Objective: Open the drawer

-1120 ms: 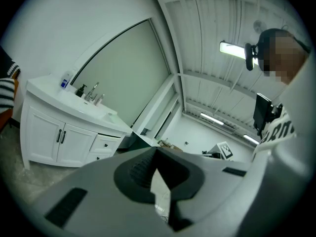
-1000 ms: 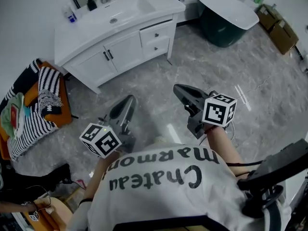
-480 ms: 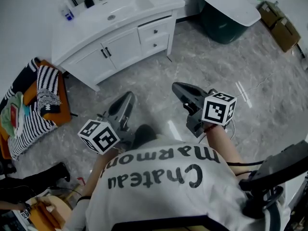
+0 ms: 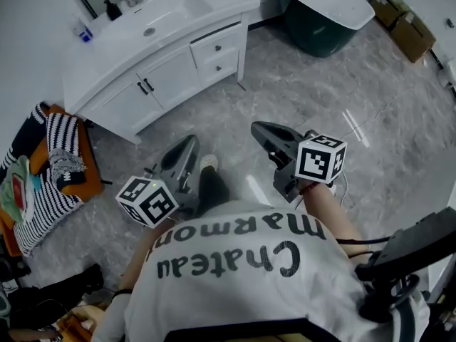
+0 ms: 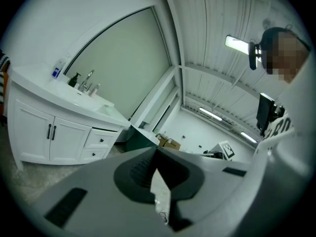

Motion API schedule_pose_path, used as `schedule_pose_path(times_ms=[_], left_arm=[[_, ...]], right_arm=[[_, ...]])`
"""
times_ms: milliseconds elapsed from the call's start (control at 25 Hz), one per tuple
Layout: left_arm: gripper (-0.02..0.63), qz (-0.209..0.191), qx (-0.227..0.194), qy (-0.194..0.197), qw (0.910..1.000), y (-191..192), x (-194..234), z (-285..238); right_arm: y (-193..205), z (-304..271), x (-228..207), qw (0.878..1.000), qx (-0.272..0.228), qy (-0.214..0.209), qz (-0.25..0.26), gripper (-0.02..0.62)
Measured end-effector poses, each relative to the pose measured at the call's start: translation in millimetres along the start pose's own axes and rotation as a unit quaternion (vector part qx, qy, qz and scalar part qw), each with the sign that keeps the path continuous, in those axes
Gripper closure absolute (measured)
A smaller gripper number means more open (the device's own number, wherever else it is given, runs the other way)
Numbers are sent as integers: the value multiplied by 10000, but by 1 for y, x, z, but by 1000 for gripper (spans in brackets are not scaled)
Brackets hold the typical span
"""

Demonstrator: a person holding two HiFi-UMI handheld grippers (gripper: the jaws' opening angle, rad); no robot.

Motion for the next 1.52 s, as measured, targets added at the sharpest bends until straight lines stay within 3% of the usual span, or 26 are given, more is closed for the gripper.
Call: schedule_pose_path(times_ms=[720, 1040, 1520], left_arm=[[607, 231, 367, 391, 9983, -94, 128, -107], [607, 346, 578, 434, 9968, -116, 180, -140], [607, 200, 843, 815, 9929, -156, 240, -199]], right_arm=[[-76, -133, -48, 9990, -86, 417, -122, 584], [-94, -188, -75, 9979, -37, 575, -287, 584], [-129, -259, -108, 9952, -168, 904, -331, 584]])
Point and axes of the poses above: the fingertips, and each gripper's own axes: z backward along the fingers, x to its left, y out of its underside, the point moved 8 cm from there along z, backward along the fingers, and after that the axes turned 4 degrees about -x, right-handed, at the moved point
